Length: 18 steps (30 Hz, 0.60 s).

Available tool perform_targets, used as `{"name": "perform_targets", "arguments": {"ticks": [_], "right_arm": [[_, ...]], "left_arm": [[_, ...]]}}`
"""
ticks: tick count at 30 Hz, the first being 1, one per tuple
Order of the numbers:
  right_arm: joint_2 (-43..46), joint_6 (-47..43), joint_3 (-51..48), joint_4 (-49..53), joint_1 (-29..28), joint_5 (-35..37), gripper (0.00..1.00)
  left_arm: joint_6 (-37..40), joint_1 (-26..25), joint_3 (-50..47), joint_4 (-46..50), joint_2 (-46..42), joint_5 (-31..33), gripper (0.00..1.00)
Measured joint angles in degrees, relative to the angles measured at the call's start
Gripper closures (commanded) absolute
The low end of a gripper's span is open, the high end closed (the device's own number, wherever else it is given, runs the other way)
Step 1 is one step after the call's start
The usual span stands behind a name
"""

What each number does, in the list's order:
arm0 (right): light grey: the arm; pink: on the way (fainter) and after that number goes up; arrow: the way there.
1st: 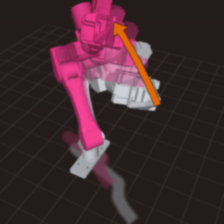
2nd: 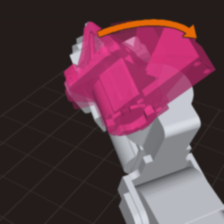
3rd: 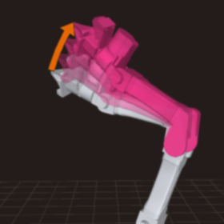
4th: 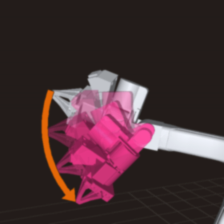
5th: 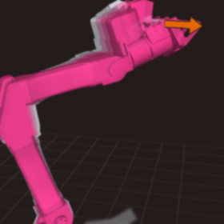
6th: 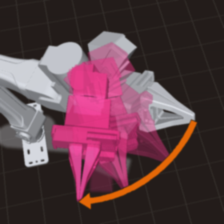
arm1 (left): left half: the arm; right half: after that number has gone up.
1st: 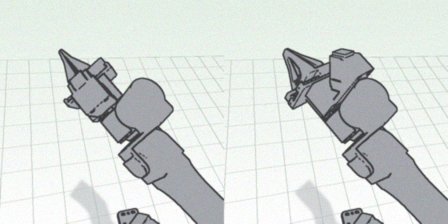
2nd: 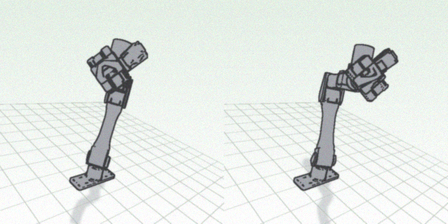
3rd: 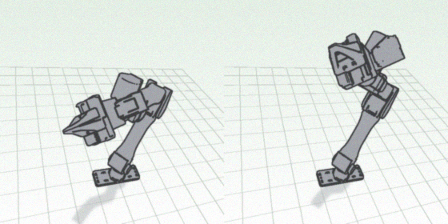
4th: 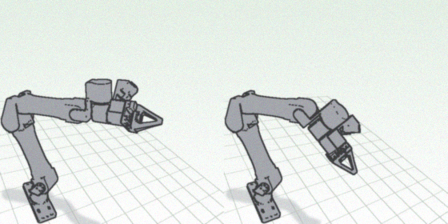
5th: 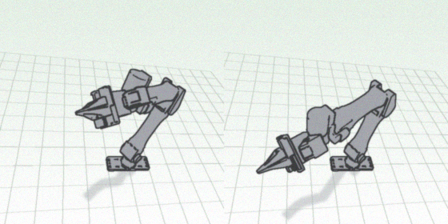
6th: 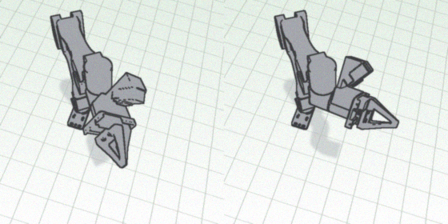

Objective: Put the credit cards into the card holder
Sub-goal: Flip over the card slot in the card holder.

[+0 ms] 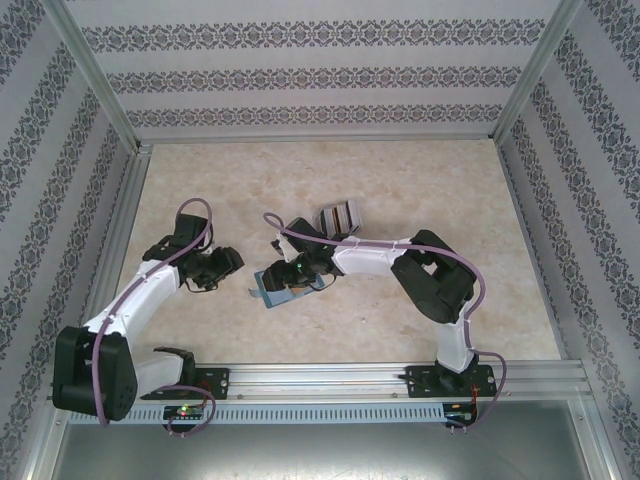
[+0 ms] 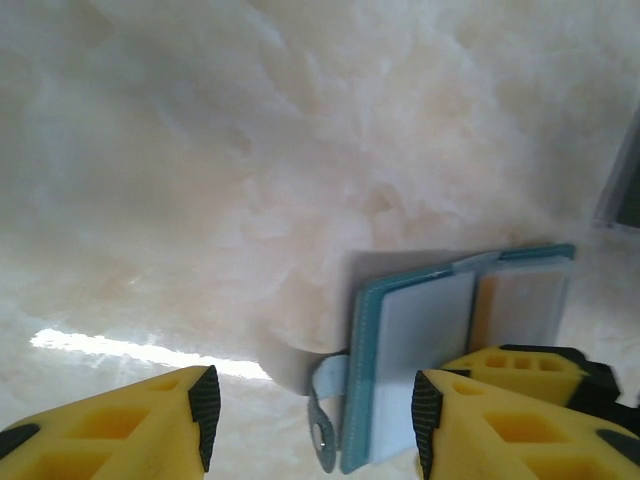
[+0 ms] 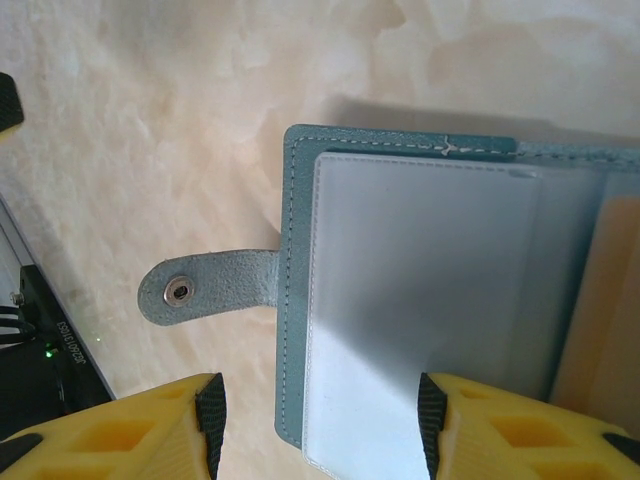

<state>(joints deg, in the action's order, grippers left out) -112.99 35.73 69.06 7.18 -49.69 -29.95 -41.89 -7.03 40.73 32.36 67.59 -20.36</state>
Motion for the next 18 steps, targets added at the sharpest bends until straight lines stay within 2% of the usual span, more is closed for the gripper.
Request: {"name": "perform_targets", "arguments": {"ticks": [4, 9, 18], "right_arm": [[0.87, -0.52, -1.29, -0.87, 0.61, -0.76, 0.44], [3.65, -1.51, -4.42, -1.09, 2.43, -1.7, 0.44], [12.57, -2.27, -11.06, -1.46, 8.92, -0.9, 0.44]], "left_arm": [[-4.28, -1.66, -2.05, -2.73, -0.35, -0.92, 0.45], [-9.33, -6.19, -3.48, -5.66, 1.38, -0.52, 0.46], [-13.79, -16.9, 0.22, -10.36, 14.45, 2.89, 0.49]]}}
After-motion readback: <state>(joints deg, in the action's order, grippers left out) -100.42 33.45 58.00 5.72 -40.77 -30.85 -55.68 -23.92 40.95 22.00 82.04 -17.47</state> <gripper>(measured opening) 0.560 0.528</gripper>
